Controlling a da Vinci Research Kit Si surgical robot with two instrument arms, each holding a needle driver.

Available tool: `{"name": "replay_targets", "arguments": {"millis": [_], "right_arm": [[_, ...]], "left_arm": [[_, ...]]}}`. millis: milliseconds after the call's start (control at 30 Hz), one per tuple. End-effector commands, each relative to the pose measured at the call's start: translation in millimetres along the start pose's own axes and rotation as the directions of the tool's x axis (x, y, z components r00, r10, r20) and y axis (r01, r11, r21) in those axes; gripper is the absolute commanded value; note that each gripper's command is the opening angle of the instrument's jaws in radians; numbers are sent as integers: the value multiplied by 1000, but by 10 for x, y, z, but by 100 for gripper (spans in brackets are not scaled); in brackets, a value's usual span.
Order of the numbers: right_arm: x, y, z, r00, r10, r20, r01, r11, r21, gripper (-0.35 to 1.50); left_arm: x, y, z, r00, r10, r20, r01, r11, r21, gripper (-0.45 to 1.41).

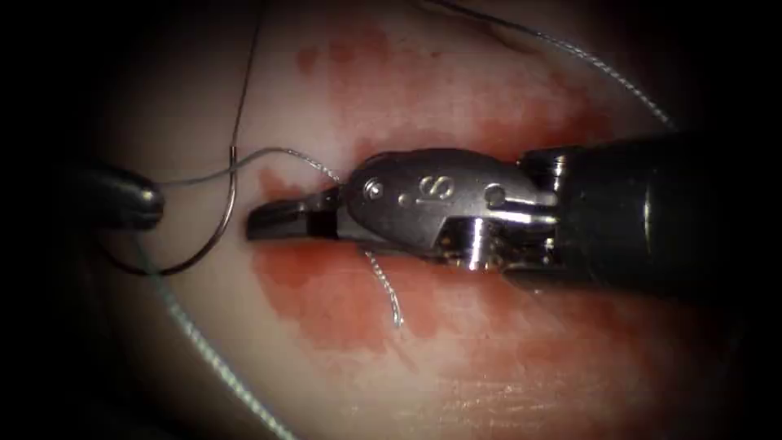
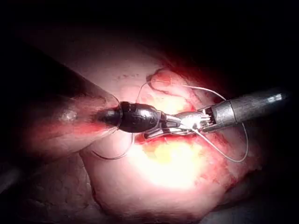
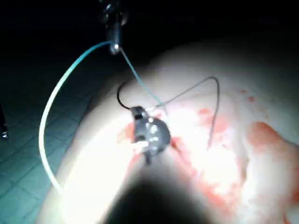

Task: Wound Closure

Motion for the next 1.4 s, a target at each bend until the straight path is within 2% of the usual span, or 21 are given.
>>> {"name": "replay_targets", "arguments": {"millis": [33, 100, 133, 367, 533, 633, 700, 833, 867, 1067, 1233, 1400], "right_arm": [[1, 9, 20, 999, -9, -31, 8, 1000, -17, -35], [-2, 17, 35, 996, 29, -87, -33, 998, -45, -35], [-2, 17, 35, 996, 29, -87, -33, 998, -45, -35], [-7, 28, 34, 964, 129, -233, -142, 989, -41, -35], [0, 27, 38, 902, 209, -377, -216, 976, 25, -35], [6, 28, 38, 885, 217, -412, -216, 975, 48, -35], [10, 31, 38, 852, 246, -462, -233, 969, 85, -35], [12, 36, 30, 823, 279, -495, -242, 960, 139, -35], [13, 38, 25, 801, 303, -517, -245, 953, 178, -35], [21, 44, 5, 737, 375, -562, -219, 920, 326, -35], [20, 44, -9, 715, 404, -571, -190, 898, 397, -35], [11, 50, -18, 720, 436, -540, -134, 851, 508, -35]], "left_arm": [[-5, 0, 10, 1000, 6, -7, -6, 1000, 3, -35], [-6, 16, 24, 999, 19, -29, -19, 1000, 4, -35], [-6, 16, 24, 999, 19, -29, -19, 1000, 4, -35], [-13, 34, 41, 996, 45, -73, -44, 999, 10, -35], [-18, 46, 61, 993, 59, -106, -59, 998, -1, -35], [-22, 52, 70, 991, 67, -117, -68, 998, -5, -35], [-29, 59, 76, 988, 77, -132, -79, 997, -12, -35], [-39, 62, 71, 987, 67, -149, -71, 997, -22, -35], [-44, 62, 67, 987, 58, -149, -63, 998, -27, -35], [-67, 61, 60, 987, 31, -155, -36, 999, -32, -35], [-77, 53, 54, 987, 26, -159, -31, 999, -27, -35], [-93, 45, 49, 985, 19, -171, -25, 999, -35, -35]]}}
